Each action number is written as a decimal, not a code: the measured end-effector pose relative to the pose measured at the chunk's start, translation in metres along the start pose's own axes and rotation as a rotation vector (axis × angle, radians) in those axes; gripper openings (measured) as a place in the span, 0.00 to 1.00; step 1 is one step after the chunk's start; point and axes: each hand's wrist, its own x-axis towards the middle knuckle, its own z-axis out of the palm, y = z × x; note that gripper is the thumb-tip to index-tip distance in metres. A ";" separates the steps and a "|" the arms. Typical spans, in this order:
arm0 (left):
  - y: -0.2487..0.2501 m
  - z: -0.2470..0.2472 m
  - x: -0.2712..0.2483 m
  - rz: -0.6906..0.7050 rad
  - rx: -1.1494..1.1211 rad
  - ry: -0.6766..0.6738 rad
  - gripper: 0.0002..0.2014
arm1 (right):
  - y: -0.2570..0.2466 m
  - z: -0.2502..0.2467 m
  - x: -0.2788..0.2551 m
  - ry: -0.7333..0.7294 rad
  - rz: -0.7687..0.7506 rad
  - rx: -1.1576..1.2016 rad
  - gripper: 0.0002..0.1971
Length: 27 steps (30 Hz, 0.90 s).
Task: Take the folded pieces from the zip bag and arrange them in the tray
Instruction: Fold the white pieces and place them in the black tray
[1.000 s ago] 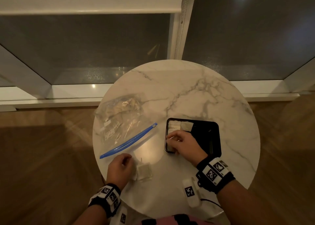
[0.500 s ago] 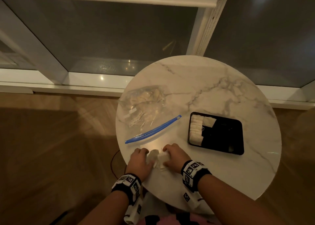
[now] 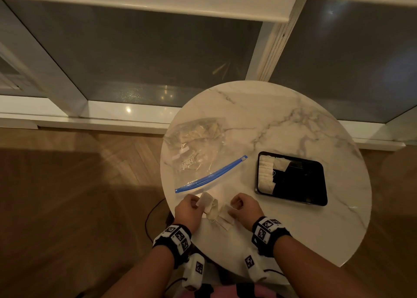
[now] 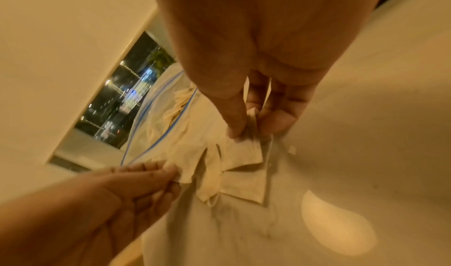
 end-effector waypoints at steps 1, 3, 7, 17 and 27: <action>0.000 0.000 0.000 -0.012 -0.027 0.002 0.08 | 0.001 0.000 0.001 0.003 0.018 0.055 0.10; -0.001 -0.002 0.000 -0.029 -0.029 0.000 0.11 | 0.003 -0.003 0.002 0.008 0.048 0.172 0.11; -0.001 -0.006 -0.002 -0.030 -0.025 0.056 0.12 | -0.003 -0.013 -0.004 0.002 0.073 0.440 0.16; 0.051 0.008 -0.021 0.098 -0.384 -0.274 0.06 | -0.038 -0.037 -0.022 -0.129 0.027 0.808 0.20; 0.098 0.026 -0.019 0.227 -0.413 -0.188 0.05 | -0.030 -0.083 -0.016 0.035 -0.102 0.715 0.04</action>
